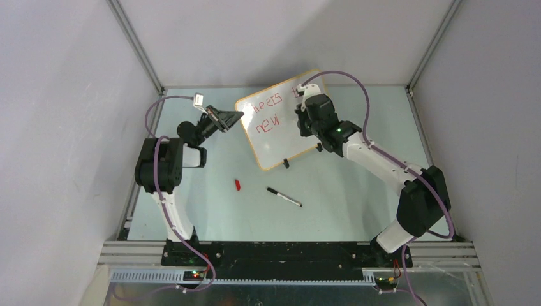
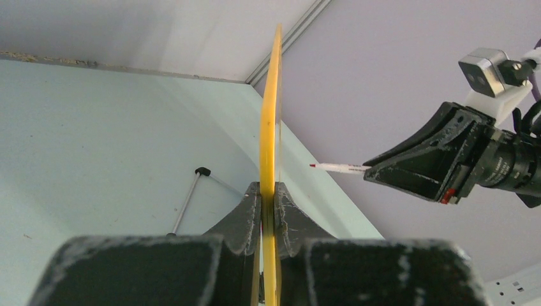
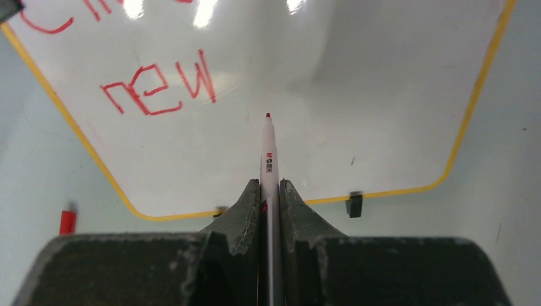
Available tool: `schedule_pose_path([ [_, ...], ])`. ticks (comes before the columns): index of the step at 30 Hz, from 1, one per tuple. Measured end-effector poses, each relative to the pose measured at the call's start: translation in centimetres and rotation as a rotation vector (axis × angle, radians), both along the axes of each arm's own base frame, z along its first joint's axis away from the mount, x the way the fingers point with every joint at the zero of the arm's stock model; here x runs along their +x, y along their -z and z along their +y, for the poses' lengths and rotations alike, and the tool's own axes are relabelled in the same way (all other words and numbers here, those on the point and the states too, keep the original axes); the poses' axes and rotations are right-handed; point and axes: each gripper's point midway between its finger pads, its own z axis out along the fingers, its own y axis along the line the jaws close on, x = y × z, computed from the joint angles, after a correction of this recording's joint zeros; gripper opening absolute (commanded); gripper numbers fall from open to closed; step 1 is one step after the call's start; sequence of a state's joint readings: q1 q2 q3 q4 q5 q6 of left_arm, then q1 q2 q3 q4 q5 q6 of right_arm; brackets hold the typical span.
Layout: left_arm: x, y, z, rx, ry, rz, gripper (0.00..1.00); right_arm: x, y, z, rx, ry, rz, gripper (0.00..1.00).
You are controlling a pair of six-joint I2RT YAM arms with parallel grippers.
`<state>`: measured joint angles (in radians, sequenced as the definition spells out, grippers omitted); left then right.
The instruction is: Write a sentence on the whiteboard
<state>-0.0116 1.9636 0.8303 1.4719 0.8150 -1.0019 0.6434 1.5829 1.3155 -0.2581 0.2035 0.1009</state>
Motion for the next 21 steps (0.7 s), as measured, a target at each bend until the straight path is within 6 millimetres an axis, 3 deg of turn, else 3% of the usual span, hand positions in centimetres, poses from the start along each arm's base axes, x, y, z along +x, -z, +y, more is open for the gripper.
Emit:
schedule_pose_path([
  [4, 0.0, 0.0, 0.0, 0.0, 0.0, 0.0, 0.0, 0.7, -0.4, -0.7, 0.019, 0.019, 0.006, 0.0],
  [13, 0.0, 0.0, 0.0, 0.0, 0.0, 0.0, 0.0, 1.9, -0.4, 0.6, 0.028, 0.004, 0.027, 0.0],
  [21, 0.0, 0.0, 0.0, 0.0, 0.0, 0.0, 0.0, 1.7, 0.2, 0.5, 0.02, 0.0, 0.048, 0.0],
])
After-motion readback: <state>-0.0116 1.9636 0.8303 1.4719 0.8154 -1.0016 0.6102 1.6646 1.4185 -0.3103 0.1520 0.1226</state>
